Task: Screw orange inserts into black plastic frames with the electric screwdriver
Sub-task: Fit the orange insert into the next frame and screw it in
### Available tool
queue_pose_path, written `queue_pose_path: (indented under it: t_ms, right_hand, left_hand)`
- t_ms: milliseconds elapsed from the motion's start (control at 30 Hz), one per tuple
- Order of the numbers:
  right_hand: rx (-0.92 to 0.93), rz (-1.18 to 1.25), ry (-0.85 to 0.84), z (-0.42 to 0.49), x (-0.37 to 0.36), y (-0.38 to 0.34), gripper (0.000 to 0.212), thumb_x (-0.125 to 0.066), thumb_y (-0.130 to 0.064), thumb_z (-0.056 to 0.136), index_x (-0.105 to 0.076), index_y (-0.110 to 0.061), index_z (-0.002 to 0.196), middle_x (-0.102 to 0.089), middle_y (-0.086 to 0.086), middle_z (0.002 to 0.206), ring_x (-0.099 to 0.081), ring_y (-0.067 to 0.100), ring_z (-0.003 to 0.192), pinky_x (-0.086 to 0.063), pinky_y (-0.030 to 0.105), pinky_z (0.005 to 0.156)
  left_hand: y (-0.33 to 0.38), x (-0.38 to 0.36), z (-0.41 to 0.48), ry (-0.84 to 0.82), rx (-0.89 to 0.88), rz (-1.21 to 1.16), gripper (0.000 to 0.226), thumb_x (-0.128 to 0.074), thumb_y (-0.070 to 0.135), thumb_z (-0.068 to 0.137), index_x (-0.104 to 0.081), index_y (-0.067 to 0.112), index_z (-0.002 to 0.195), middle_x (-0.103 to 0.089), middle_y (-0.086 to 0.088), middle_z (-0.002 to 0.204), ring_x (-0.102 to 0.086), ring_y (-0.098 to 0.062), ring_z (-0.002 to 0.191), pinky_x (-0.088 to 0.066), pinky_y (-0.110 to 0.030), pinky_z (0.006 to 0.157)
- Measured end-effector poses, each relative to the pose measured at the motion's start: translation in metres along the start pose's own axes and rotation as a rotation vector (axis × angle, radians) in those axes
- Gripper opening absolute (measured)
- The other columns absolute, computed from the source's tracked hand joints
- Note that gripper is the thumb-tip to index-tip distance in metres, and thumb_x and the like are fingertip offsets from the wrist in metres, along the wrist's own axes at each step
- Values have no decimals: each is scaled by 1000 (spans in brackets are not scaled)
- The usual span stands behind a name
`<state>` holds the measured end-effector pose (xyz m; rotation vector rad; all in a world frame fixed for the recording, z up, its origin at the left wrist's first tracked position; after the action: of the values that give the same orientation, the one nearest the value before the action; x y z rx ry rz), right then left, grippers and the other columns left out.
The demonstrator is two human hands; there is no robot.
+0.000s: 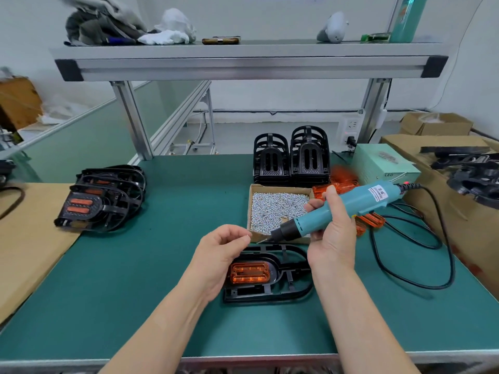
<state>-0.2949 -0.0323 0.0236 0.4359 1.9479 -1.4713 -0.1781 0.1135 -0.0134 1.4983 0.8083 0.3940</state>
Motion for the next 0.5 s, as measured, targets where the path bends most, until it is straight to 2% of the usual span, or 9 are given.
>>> queue_pose_path:
  t_ms: [100, 200, 300, 400, 500]
  right_hand:
    - [-10, 1, 18, -5, -4, 0, 31, -76, -28, 87, -59, -18, 110, -68, -3, 67, -65, 10, 61, -53, 18, 54]
    - [13, -16, 34, -12, -10, -3, 24, -75, -25, 87, -59, -19, 104, -67, -4, 65, -64, 9, 61, -51, 20, 56]
    - [58, 1, 28, -19, -16, -9, 19, -74, -22, 88, -60, -17, 100, -65, -3, 63, -63, 11, 61, -52, 22, 61]
    - [99, 11, 20, -26, -21, -13, 16, -73, -21, 89, -59, -17, 97, -64, -2, 61, -61, 12, 59, -53, 21, 60]
    - [120, 3, 24, -30, -23, -13, 14, -73, -21, 89, -60, -18, 93, -64, -2, 60, -62, 11, 58, -52, 21, 58]
  left_hand:
    - [1, 4, -6, -25, 28, -106, 25, -64, -5, 86, -70, 15, 74, -61, -6, 77, -52, -18, 73, -48, -25, 68]
    - [4, 5, -11, -73, 75, -238, 23, -64, -9, 81, -67, 13, 74, -63, -10, 75, -55, -13, 63, -50, -20, 57]
    - [4, 2, -14, -75, 133, -326, 21, -67, -9, 75, -64, 12, 73, -66, -14, 76, -59, -13, 61, -52, -20, 54]
    - [2, 0, -18, -74, 180, -436, 15, -70, -4, 67, -66, 9, 73, -68, -17, 78, -62, -15, 63, -54, -20, 55]
    - [0, -2, -22, -78, 209, -492, 14, -70, -5, 68, -69, 8, 71, -69, -19, 80, -65, -17, 65, -56, -21, 58]
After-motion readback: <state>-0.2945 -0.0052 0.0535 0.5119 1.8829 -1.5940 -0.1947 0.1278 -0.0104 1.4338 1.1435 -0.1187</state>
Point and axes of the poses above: each hand's wrist, its own z-axis towards the middle knuckle, its own x-axis out of the back of the hand, y = z × x, the point moved 1 cm from there along z, towards the middle knuckle
